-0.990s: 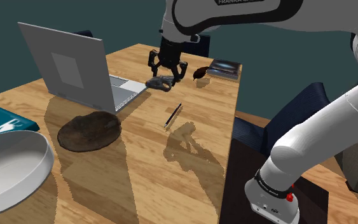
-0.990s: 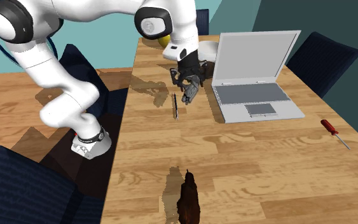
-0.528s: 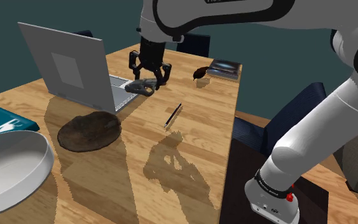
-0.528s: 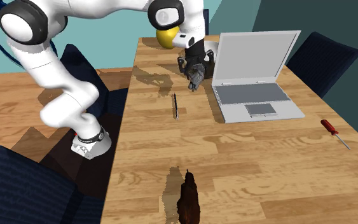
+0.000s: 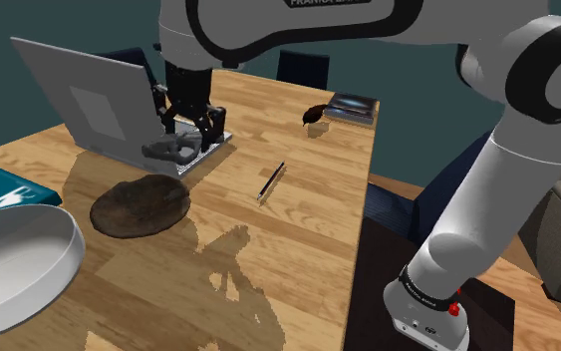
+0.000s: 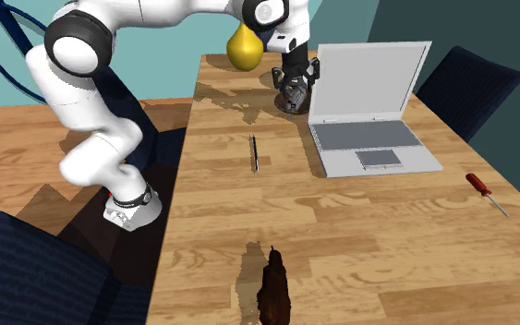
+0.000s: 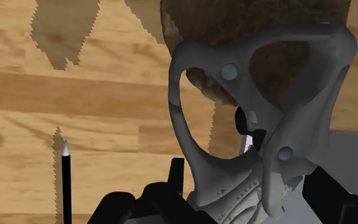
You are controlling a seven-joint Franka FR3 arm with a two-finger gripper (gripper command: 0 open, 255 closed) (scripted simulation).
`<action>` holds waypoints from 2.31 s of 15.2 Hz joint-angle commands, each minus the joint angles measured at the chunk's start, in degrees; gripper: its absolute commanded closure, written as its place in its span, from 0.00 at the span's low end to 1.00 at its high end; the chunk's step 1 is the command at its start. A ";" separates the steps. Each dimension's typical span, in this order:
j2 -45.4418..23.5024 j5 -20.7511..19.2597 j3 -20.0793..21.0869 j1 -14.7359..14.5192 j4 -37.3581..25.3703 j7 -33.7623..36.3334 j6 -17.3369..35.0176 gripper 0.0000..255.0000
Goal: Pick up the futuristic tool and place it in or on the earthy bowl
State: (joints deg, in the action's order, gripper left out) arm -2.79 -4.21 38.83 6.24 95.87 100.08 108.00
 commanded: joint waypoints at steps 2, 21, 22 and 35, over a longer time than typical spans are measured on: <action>-7.13 -5.77 2.21 -4.08 -7.25 6.66 -2.38 1.00; -19.41 -15.45 2.10 -12.73 -11.75 16.27 1.76 1.00; -19.44 -15.53 2.06 -12.61 -10.95 16.40 2.56 1.00; -19.34 -15.45 2.13 -12.46 -11.03 16.26 2.41 0.00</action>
State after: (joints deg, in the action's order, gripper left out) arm -21.94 -19.66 40.98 -6.19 84.79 116.36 110.37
